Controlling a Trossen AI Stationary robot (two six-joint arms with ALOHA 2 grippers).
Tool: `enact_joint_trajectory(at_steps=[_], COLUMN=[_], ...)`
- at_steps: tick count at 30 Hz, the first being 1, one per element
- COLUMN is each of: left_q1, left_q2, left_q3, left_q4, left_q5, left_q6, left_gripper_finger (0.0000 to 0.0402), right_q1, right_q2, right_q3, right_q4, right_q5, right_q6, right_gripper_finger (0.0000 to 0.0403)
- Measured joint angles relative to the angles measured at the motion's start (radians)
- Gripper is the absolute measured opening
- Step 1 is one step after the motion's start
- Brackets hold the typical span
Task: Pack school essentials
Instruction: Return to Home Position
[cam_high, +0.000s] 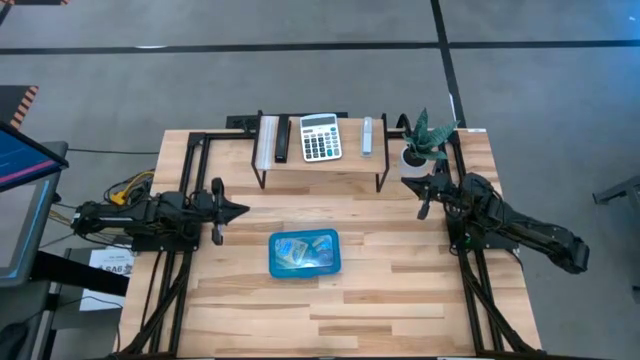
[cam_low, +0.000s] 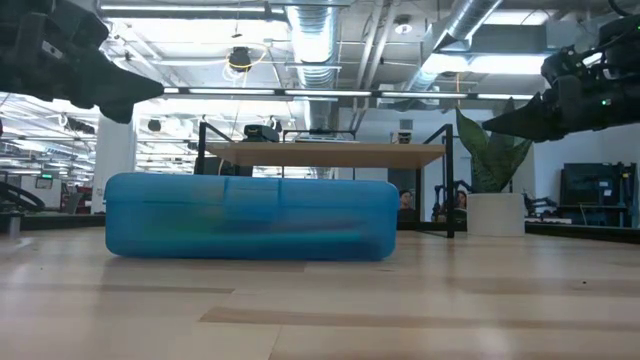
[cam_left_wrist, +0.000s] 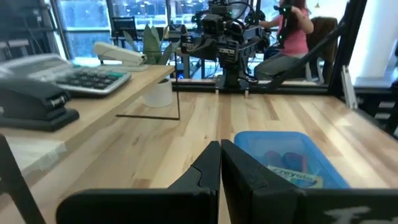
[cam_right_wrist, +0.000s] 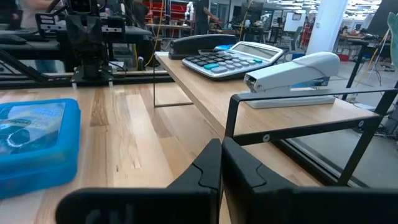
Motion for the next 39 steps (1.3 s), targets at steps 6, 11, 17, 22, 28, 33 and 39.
enact_joint_trajectory(at_steps=[6,11,17,22,28,33,39], left_q1=[0.0,0.0,0.0,0.0,0.0,0.0,0.0], left_q2=[0.0,0.0,0.0,0.0,0.0,0.0,0.0], left_q3=[0.0,0.0,0.0,0.0,0.0,0.0,0.0], left_q4=[0.0,-0.001,-0.001,-0.001,-0.001,-0.002,-0.002], left_q5=[0.0,-0.001,-0.001,-0.002,-0.002,-0.002,-0.002], left_q6=[-0.125,-0.131,-0.125,-0.124,-0.123,-0.123,-0.123], left_gripper_finger=[0.0,0.0,0.0,0.0,0.0,0.0,0.0], right_q1=[0.0,0.0,0.0,0.0,0.0,0.0,0.0], right_q2=[0.0,0.0,0.0,0.0,0.0,0.0,0.0], right_q3=[0.0,0.0,0.0,-0.001,-0.001,-0.001,-0.001], right_q4=[0.0,0.0,0.0,0.0,0.0,0.0,0.0], right_q5=[0.0,0.0,0.0,0.0,0.0,0.0,0.0], right_q6=[0.0,0.0,0.0,0.0,0.0,0.0,0.0], right_gripper_finger=[0.0033,0.0033,0.0033,0.0033,0.0033,0.0033,0.0033])
